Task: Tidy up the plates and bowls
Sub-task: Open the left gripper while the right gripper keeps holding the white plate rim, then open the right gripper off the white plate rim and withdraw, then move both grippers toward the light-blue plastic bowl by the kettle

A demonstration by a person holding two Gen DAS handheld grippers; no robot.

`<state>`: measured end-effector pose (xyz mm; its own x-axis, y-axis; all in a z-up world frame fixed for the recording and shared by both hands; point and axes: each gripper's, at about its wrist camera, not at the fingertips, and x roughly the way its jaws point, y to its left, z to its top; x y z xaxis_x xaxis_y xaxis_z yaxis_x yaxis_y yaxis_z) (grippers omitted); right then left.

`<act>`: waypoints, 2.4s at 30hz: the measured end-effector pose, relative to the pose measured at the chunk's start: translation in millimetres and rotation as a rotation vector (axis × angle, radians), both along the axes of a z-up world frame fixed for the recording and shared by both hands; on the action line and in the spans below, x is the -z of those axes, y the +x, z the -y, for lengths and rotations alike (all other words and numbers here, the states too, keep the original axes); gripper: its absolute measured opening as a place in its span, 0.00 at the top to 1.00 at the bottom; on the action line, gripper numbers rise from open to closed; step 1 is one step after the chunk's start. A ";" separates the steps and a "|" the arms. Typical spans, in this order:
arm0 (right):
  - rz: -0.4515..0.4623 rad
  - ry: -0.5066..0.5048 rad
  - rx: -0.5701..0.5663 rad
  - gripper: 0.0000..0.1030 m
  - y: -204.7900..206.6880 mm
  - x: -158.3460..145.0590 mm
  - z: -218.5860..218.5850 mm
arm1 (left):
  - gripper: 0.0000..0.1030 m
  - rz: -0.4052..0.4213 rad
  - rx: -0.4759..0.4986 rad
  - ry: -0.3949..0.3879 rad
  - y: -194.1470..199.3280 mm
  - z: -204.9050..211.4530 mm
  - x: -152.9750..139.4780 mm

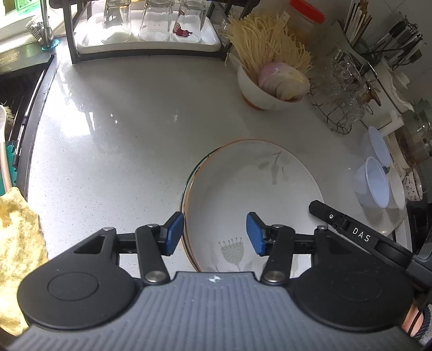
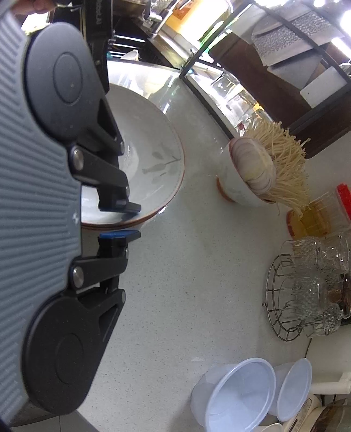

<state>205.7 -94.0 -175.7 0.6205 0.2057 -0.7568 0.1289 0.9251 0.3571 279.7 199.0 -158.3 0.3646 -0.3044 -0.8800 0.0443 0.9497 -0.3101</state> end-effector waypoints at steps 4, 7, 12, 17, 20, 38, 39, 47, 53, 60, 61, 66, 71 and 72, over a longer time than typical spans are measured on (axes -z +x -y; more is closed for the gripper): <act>0.023 -0.008 0.006 0.83 -4.7 -6.3 3.4 | 0.45 0.039 0.009 0.009 -8.2 1.3 -10.3; 0.049 -0.003 0.011 0.83 -10.1 -16.1 7.5 | 0.45 0.091 0.020 0.020 -17.4 4.5 -24.3; 0.113 0.015 -0.002 0.83 -23.9 -43.6 13.6 | 0.45 0.204 0.051 0.041 -36.1 13.8 -55.6; 0.188 0.017 -0.030 0.83 -45.3 -80.1 17.7 | 0.45 0.308 0.075 0.058 -65.7 22.9 -89.6; 0.238 0.010 -0.050 0.83 -62.8 -102.6 19.7 | 0.45 0.347 0.085 0.057 -85.6 29.8 -105.3; 0.350 -0.041 -0.056 0.83 -146.7 -159.2 41.0 | 0.44 0.452 0.140 0.015 -162.0 76.0 -150.3; 0.355 -0.049 -0.046 0.83 -149.3 -159.7 43.2 | 0.44 0.454 0.149 0.017 -162.3 79.1 -150.7; 0.351 -0.051 0.078 0.83 -151.0 -152.7 81.2 | 0.45 0.437 0.255 -0.011 -138.2 121.5 -144.7; 0.339 -0.065 0.190 0.83 -145.1 -143.6 130.1 | 0.45 0.425 0.361 -0.020 -104.0 169.5 -128.5; 0.267 -0.071 0.236 0.83 -118.4 -118.8 177.6 | 0.45 0.354 0.368 -0.013 -63.6 208.2 -97.0; 0.252 -0.068 0.237 0.83 -115.0 -114.8 183.0 | 0.45 0.344 0.373 -0.010 -56.9 215.0 -92.9; 0.198 -0.041 0.242 0.83 -98.1 -97.0 205.9 | 0.45 0.297 0.415 -0.002 -35.4 244.1 -73.7; 0.126 0.030 0.249 0.79 -80.8 -73.7 228.9 | 0.45 0.240 0.439 0.009 -16.2 272.6 -52.6; 0.111 0.035 0.256 0.72 -76.8 -69.4 232.7 | 0.45 0.227 0.441 0.015 -11.3 277.6 -48.2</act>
<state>128.9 -326.7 -106.3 0.7343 0.0567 -0.6764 0.3150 0.8543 0.4136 268.4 -78.6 -110.1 0.3871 -0.4610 -0.7985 0.5075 0.8296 -0.2329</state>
